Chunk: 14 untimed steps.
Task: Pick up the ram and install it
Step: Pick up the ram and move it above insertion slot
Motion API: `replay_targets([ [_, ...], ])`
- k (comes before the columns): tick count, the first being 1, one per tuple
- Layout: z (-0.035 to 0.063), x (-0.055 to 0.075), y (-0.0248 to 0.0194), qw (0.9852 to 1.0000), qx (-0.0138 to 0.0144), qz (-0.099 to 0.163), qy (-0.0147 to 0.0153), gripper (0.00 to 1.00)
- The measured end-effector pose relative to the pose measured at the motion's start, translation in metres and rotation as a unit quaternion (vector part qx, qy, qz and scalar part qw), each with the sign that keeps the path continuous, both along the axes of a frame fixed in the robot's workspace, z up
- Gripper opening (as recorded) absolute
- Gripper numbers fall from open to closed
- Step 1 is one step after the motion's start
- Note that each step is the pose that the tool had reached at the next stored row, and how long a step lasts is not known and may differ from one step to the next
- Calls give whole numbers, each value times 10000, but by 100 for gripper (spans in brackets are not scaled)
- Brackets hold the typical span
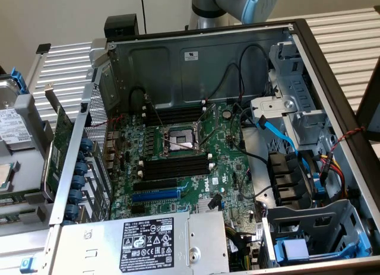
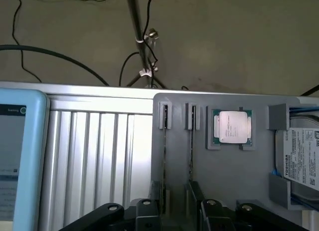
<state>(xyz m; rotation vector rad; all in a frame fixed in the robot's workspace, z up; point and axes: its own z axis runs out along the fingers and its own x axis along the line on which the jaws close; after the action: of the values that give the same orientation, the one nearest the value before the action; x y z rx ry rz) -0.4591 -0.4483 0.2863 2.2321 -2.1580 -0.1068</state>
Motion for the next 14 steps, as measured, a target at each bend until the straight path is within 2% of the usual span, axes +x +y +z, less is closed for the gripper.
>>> replay_targets([
  [11,-199,6,0,10000,0,1,-1,36],
  [13,-225,7,-1,10000,3,1,-24,36],
  [14,-234,6,-1,10000,5,1,-47,36],
])
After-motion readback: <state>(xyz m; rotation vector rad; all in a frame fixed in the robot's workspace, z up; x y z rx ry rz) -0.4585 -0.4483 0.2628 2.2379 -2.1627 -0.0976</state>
